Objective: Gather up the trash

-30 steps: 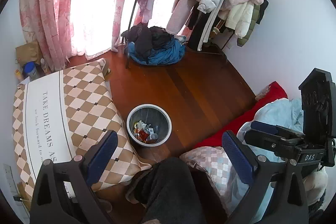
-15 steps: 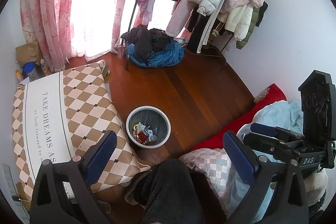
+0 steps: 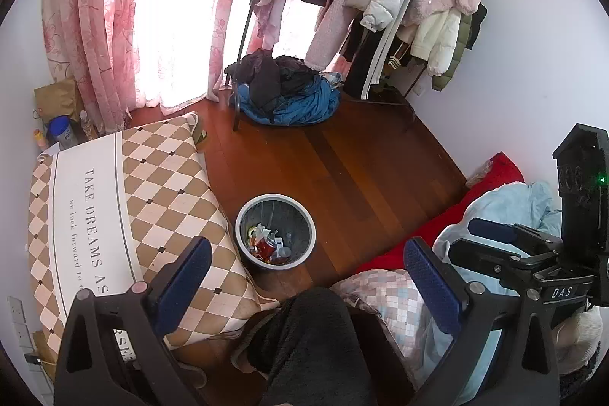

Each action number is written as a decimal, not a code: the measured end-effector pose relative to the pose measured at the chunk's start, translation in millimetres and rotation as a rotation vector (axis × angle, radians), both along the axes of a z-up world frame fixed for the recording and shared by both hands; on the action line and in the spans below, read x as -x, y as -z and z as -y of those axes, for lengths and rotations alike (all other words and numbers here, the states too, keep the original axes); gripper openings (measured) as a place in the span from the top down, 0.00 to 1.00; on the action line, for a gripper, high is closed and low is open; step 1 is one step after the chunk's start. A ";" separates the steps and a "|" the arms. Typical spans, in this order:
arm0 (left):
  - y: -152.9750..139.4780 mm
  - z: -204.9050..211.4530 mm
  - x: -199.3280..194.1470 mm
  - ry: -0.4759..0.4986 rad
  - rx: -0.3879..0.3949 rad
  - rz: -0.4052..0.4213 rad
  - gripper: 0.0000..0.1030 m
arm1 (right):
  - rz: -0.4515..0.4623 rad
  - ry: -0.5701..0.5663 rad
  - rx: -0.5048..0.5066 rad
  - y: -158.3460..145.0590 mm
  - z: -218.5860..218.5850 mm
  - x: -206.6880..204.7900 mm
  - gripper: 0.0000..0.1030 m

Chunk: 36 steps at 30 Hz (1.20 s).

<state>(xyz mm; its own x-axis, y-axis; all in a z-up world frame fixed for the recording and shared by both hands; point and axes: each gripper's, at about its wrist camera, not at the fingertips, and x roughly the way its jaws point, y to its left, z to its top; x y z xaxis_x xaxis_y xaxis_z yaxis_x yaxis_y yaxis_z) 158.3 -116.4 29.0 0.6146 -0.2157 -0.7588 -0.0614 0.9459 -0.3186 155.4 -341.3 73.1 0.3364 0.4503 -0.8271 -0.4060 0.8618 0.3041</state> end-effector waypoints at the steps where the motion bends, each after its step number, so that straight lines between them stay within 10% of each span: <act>1: 0.2 0.3 -0.1 0.000 0.000 0.000 0.00 | 0.002 0.000 0.001 -0.7 0.1 0.7 0.00; 36: -0.7 -4.1 11.0 0.009 0.003 -0.001 0.00 | -0.002 -0.013 0.002 -4.8 -3.5 7.0 0.00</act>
